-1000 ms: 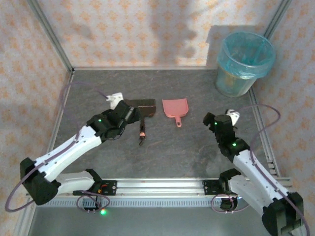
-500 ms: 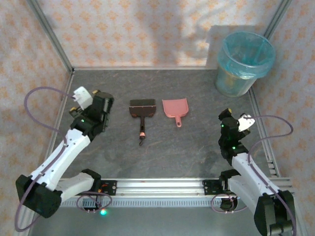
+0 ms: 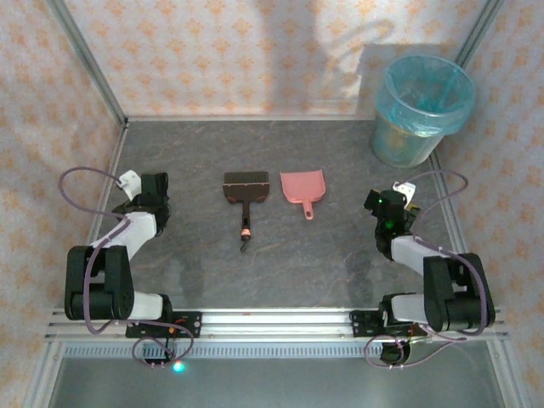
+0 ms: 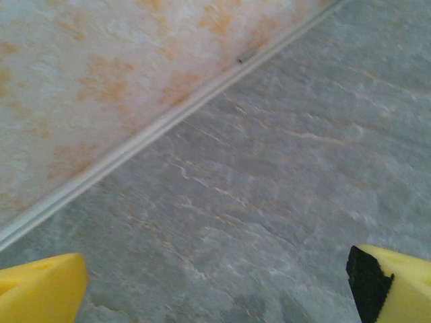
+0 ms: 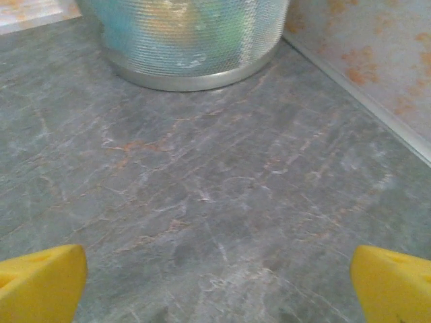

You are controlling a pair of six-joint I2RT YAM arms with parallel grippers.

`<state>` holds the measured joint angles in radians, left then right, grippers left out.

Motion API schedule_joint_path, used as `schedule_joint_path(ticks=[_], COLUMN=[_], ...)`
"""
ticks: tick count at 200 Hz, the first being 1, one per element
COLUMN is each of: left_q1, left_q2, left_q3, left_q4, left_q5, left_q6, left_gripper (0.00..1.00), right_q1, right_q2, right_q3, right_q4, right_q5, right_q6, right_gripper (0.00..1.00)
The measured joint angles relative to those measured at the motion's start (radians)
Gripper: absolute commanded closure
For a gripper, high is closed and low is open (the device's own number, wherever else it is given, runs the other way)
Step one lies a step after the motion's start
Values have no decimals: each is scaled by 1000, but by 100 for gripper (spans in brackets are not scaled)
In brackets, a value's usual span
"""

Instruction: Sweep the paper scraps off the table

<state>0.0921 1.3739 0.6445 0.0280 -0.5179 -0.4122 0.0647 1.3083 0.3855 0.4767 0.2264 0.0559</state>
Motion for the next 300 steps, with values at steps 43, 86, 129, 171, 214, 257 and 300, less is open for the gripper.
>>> schedule_joint_path(ticks=[43, 86, 129, 171, 214, 257, 300], left_q1=[0, -31, -137, -160, -202, -175, -174], left_q2=[37, 29, 29, 34, 107, 119, 119], left_q3=[-61, -166, -226, -241, -240, -240, -240], left_q4=[179, 377, 536, 627, 692, 703, 703], left_q5=[109, 164, 158, 152, 187, 243, 257], left_q6=[84, 139, 232, 296, 366, 378, 381], left_gripper=[0, 0, 0, 0, 0, 0, 0], right_q1=[-5, -7, -6, 4, 8, -21, -22], right_q2=[57, 140, 203, 209, 209, 215, 215], right_q3=[4, -18, -108, -158, -61, 7, 7], right_q4=[124, 275, 468, 560, 481, 389, 360], right_q5=[-71, -97, -145, -175, -163, -140, -129], right_q6=[-51, -79, -108, -137, -143, -114, -101], right_gripper=[1, 1, 1, 1, 1, 1, 1])
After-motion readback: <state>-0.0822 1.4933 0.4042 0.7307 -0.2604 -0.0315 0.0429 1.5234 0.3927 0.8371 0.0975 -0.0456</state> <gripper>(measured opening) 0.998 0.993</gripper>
